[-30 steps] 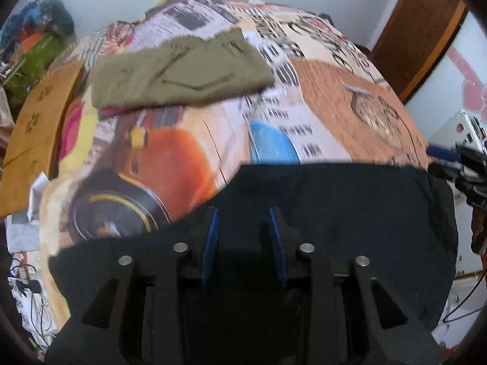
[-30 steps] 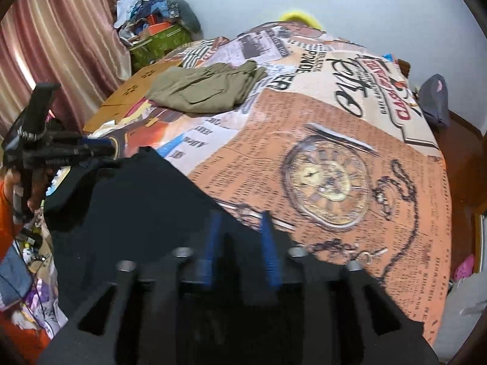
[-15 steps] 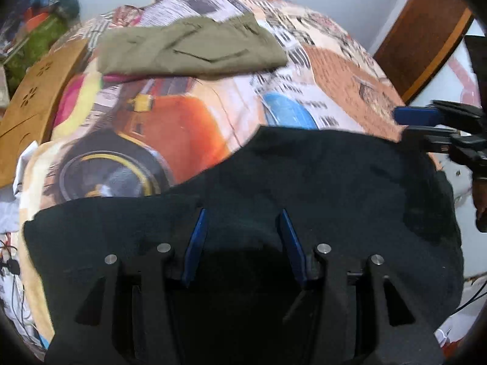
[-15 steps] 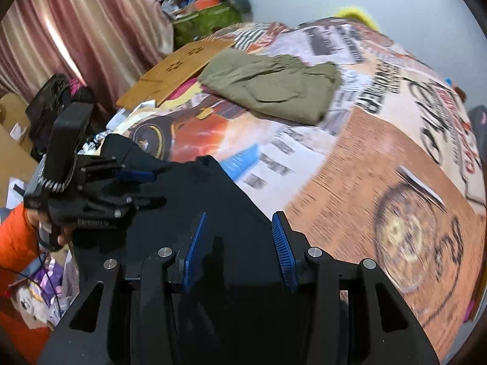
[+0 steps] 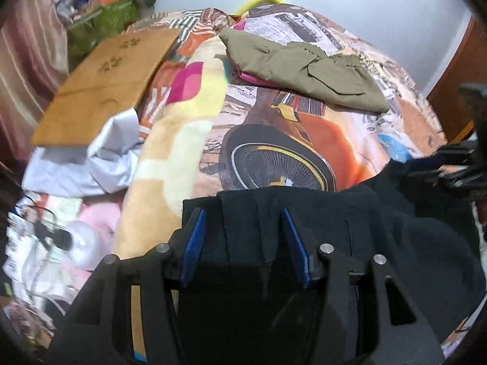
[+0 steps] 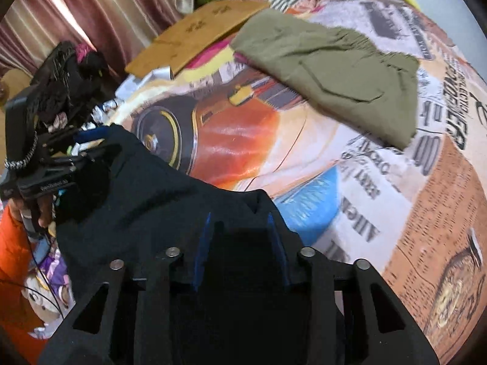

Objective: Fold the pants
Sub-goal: 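Press the black trousers flat with both grippers and open them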

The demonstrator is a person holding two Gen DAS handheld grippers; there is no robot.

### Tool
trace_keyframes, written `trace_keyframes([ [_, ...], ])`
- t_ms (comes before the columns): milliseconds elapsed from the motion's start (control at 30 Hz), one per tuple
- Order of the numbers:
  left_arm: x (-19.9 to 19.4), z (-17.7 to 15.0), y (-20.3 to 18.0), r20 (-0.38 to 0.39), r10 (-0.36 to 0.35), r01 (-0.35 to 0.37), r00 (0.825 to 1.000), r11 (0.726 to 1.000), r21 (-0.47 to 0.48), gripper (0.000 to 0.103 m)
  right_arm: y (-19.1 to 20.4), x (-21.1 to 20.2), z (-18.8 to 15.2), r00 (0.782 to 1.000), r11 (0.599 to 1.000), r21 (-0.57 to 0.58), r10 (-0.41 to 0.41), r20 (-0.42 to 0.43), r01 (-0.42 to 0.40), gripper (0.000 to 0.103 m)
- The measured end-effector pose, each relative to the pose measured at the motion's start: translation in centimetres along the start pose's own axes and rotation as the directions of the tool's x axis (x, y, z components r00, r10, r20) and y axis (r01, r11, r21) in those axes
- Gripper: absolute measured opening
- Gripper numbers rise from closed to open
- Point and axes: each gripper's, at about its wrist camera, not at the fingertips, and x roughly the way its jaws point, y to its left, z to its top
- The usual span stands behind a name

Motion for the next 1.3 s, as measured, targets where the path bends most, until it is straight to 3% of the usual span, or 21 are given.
trace_keyframes([
  [300, 0.6, -0.5, -0.2, 0.025, -0.002, 0.001, 1.000, 1.000, 0.026, 0.054, -0.4, 2.2, 1.5, 0.997, 0.998, 0.059, 0.010, -0.078, -0.005, 0.031],
  [333, 0.6, -0.6, -0.2, 0.027, -0.002, 0.001, 1.000, 1.000, 0.026, 0.055, -0.3, 2.3, 1.6, 0.997, 0.998, 0.058, 0.006, -0.078, -0.002, 0.028],
  [367, 0.5, -0.6, -0.2, 0.028, -0.001, 0.001, 1.000, 1.000, 0.025, 0.055, -0.1, 2.4, 1.7, 0.997, 0.998, 0.052, -0.016, -0.077, 0.020, 0.017],
  [400, 0.5, -0.6, -0.2, 0.030, 0.003, -0.004, 1.000, 1.000, 0.029, 0.056, 0.1, 2.5, 1.7, 0.997, 0.998, 0.045, -0.038, -0.074, 0.041, 0.010],
  [500, 0.4, -0.8, -0.3, 0.048, 0.031, -0.033, 0.998, 0.998, 0.046, 0.061, 0.5, 1.7, 1.2, 0.997, 0.997, 0.028, -0.071, -0.023, 0.072, 0.006],
  [600, 0.3, -0.9, -0.4, 0.065, 0.056, -0.060, 0.996, 0.997, 0.056, 0.061, 1.1, 0.5, 0.9, 0.991, 0.992, -0.012, -0.122, 0.050, 0.123, 0.005],
  [700, 0.3, -0.8, -0.1, 0.072, 0.086, -0.090, 0.994, 0.995, 0.046, 0.061, 1.0, 0.5, 1.2, 0.985, 0.987, -0.021, -0.159, 0.068, 0.161, 0.004],
  [900, 0.5, -0.4, 0.2, 0.056, 0.121, -0.123, 0.991, 0.991, 0.042, 0.063, 0.1, 0.9, 1.7, 0.985, 0.988, -0.015, -0.151, 0.079, 0.153, 0.004],
  [967, 0.4, -0.2, 0.0, 0.055, 0.147, -0.150, 0.988, 0.987, 0.059, 0.063, -0.3, -0.4, 1.4, 0.984, 0.989, 0.005, -0.149, 0.093, 0.149, 0.004],
  [1033, 0.2, 0.1, 0.0, 0.051, 0.181, -0.184, 0.982, 0.980, 0.074, 0.063, -0.8, -2.3, 1.1, 0.970, 0.979, 0.021, -0.206, 0.129, 0.205, 0.005],
  [1100, 0.0, 0.4, -0.1, 0.042, 0.193, -0.195, 0.980, 0.978, 0.070, 0.062, -2.0, -4.8, 0.5, 0.964, 0.977, 0.057, -0.213, 0.157, 0.207, 0.009],
  [1200, -0.7, 0.8, -0.8, 0.037, 0.198, -0.201, 0.979, 0.977, 0.073, 0.056, -4.4, -9.6, -1.7, 0.957, 0.974, 0.138, -0.206, 0.205, 0.181, 0.011],
  [1300, -2.2, 1.4, -2.1, 0.062, 0.173, -0.178, 0.983, 0.981, 0.074, 0.055, -6.1, -13.2, -4.7, 0.935, 0.957, 0.194, -0.261, 0.240, 0.218, 0.013],
])
